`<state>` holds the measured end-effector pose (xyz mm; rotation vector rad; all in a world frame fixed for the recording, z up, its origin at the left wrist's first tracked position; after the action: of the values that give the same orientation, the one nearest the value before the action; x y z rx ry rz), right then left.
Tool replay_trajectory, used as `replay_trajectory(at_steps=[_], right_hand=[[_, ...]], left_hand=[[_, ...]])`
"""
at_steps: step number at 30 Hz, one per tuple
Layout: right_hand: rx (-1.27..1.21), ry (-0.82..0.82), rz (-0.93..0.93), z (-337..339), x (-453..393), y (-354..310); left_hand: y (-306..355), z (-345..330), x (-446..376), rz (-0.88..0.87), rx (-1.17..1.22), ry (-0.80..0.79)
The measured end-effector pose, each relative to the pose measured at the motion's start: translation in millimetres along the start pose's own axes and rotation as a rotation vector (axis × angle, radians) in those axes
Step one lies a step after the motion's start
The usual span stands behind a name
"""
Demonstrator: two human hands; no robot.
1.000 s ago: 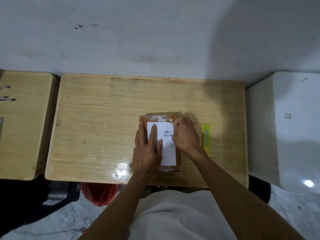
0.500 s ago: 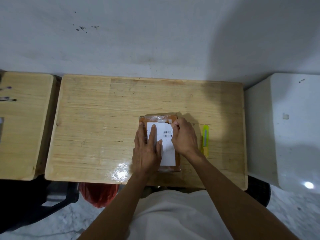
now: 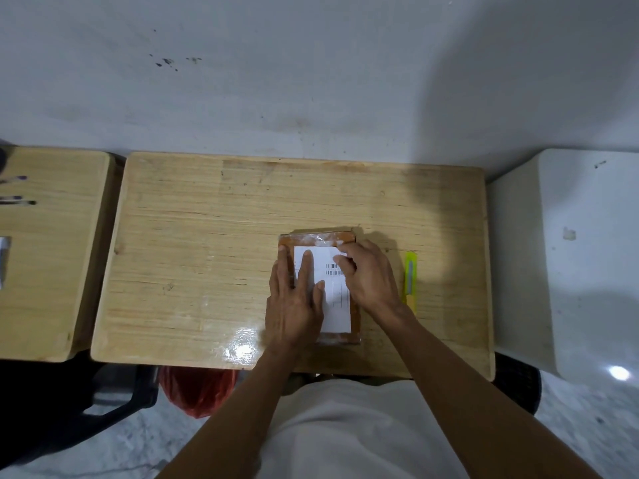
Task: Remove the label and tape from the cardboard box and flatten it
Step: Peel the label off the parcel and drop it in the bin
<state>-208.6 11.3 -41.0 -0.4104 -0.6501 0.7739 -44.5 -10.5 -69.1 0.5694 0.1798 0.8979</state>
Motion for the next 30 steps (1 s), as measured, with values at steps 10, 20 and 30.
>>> replay_trajectory(at_steps=[10, 20, 30], right_hand=[[0.081, 0.066, -0.016, 0.1, 2.9, -7.0], [-0.19, -0.05, -0.141, 1.0, 6.5, 3.8], [-0.308, -0.193, -0.119, 7.0, 7.8, 10.9]], left_hand=[[-0.5, -1.7, 1.4, 0.006, 0.02, -0.005], [-1.3, -2.7, -0.1, -0.013, 0.031, 0.009], [3.7, 4.6, -0.4, -0.029, 0.048, 0.007]])
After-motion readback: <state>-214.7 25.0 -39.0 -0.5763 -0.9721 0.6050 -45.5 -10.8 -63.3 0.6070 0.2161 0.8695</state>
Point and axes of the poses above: each hand's wrist, its own x-axis away from the middle knuckle, its own z-axis out of the back of the hand, y = z × x, the point moved 4 cm from there along -x, towards the middle knuckle, and after that the axes turned 11 degrees about -z, right-handed, at the moved point
